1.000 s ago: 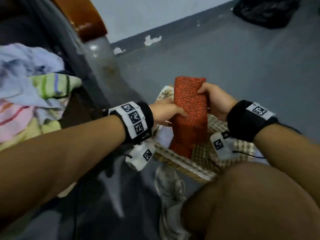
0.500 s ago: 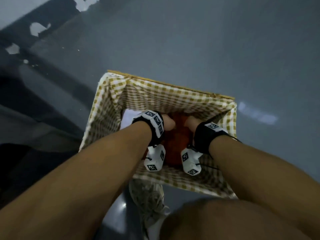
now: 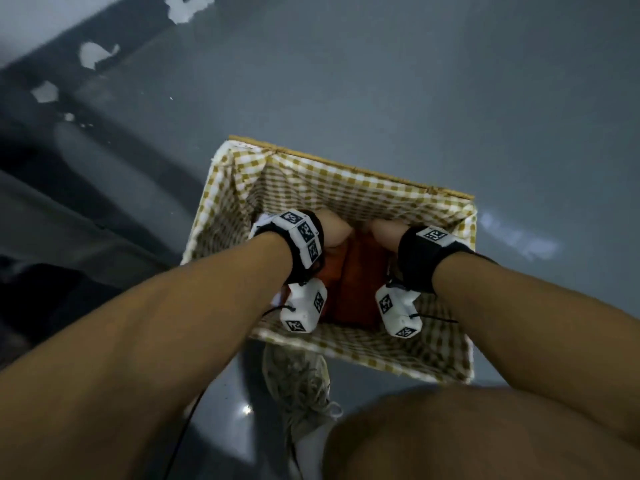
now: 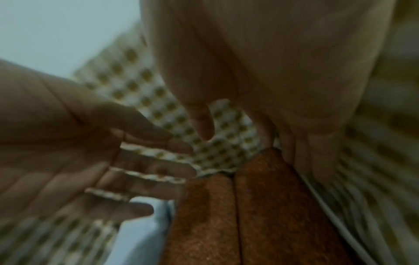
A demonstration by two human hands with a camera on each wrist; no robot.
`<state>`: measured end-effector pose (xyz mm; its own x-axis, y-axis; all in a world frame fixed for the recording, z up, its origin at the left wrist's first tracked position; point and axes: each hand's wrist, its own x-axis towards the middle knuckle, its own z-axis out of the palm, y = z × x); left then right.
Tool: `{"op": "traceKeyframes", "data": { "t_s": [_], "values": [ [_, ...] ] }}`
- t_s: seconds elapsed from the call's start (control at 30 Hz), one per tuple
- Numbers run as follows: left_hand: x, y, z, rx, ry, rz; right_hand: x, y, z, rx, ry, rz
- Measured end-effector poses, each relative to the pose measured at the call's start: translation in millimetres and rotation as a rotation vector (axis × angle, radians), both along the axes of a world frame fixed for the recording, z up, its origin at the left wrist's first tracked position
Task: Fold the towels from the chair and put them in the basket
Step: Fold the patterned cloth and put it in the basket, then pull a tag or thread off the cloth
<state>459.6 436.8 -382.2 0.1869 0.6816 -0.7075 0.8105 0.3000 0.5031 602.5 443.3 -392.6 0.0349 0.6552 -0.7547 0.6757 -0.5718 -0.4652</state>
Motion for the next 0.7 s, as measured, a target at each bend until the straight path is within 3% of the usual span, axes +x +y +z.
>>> {"op": "traceKeyframes", "data": {
  "t_s": [0.17,0.27,0.43,0.57,0.7],
  "values": [
    [-46,-17,85,0.068,-0.234,0.151,-51,-19,82,-0.061,0.073,0.145],
    [-96,-54,140,0.12,-0.266,0.213,-99,-34,136,0.008,0.207,0.263],
    [-204,-140,223,0.264,-0.275,0.392,-202,-83,225,0.111,0.28,0.57],
    [-290,-229,266,0.338,-0.23,0.6,-298,-142,269,0.091,0.351,0.827],
    [-365,-320,277,0.401,-0.144,0.808,-390,-204,288,0.088,0.442,0.953]
  ]
}}
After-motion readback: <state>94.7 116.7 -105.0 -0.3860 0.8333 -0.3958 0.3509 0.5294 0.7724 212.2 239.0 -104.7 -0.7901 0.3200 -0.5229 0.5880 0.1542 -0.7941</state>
